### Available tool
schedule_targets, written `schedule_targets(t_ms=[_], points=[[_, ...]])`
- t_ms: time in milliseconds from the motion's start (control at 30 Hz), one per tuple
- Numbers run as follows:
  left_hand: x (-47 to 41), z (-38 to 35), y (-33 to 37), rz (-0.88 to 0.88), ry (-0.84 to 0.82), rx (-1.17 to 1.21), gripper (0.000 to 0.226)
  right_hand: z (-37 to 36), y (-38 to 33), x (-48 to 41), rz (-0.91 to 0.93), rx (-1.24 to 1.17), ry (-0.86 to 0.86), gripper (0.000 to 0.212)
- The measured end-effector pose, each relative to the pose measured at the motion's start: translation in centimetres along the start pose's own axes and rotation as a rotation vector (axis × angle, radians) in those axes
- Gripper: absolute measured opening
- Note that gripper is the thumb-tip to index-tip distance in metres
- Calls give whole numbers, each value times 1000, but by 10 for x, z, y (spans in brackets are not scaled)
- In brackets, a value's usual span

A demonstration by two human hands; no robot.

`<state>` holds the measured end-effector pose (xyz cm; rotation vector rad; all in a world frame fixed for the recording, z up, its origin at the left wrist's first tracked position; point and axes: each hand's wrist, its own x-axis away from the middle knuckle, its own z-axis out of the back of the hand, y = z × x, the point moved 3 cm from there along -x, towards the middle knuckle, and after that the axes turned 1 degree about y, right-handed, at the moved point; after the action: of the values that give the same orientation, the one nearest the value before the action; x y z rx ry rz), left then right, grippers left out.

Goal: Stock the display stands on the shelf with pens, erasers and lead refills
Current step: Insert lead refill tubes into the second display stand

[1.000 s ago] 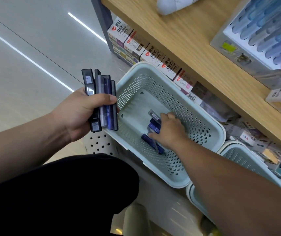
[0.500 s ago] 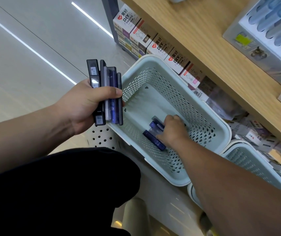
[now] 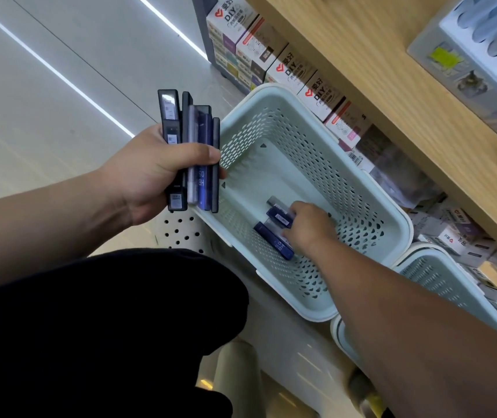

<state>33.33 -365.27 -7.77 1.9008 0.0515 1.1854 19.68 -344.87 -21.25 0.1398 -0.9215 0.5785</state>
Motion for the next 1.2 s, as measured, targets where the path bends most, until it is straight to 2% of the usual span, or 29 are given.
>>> schedule_targets(t_ms=[133, 333, 467, 767, 1000, 1100, 1200], points=[[-1, -1, 1, -13, -12, 15, 20, 1, -3, -1, -22, 3, -78, 50], [-2, 0, 0, -26, -18, 12, 21, -2, -1, 6, -7, -73, -11, 32], [-2, 0, 1, -27, -29, 15, 22, 1, 2, 6, -22, -152, -47, 34], [1, 1, 1, -26, -26, 67, 23, -1, -1, 7, -19, -243, -125, 24], [1, 0, 0, -27, -12, 54, 21, -10, -4, 13, -37, -246, -50, 28], [0, 1, 0, -22, -17, 71, 25, -10, -5, 12, -33, -247, -65, 27], [0, 1, 0, -30, -11, 61, 20, -10, -6, 10, -41, -254, -94, 22]])
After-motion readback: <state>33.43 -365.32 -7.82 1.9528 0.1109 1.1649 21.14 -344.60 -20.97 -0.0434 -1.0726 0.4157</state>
